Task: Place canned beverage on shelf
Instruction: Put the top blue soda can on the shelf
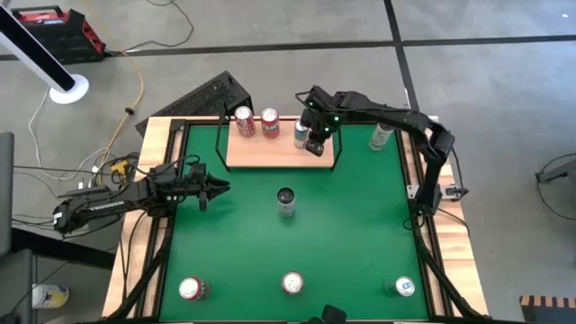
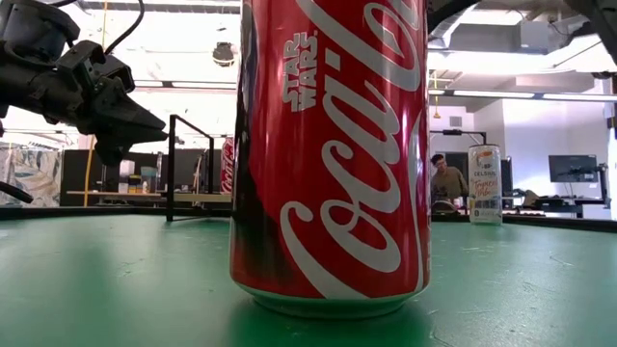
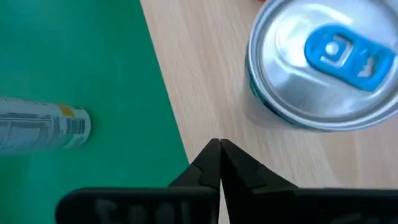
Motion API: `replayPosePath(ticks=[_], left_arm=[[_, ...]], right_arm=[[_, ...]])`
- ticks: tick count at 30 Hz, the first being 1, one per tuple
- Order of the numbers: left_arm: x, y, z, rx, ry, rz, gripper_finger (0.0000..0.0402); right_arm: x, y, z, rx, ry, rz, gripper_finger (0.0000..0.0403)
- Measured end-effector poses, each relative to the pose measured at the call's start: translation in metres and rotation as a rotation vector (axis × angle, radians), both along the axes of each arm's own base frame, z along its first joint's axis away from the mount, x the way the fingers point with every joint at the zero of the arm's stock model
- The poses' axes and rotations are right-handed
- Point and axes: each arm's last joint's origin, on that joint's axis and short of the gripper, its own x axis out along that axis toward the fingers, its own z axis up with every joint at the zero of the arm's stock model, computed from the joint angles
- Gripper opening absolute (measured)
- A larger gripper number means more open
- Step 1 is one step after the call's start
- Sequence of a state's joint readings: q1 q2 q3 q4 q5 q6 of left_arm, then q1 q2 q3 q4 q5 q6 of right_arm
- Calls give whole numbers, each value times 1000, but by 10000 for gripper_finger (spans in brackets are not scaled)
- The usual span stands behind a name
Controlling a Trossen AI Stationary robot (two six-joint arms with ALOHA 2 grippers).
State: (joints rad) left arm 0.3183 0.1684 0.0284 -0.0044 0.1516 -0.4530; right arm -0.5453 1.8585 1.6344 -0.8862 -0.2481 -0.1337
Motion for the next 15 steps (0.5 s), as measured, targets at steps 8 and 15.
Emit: replayPosePath(ticks=[8,15], left_arm=[[0,0,0,0,1,1,88],[0,0,0,1,1,2,88]], right_arm=[[5,-4,-3,-27,-20,-3,14],[6,-11,-1,-59,-68,-16,22]])
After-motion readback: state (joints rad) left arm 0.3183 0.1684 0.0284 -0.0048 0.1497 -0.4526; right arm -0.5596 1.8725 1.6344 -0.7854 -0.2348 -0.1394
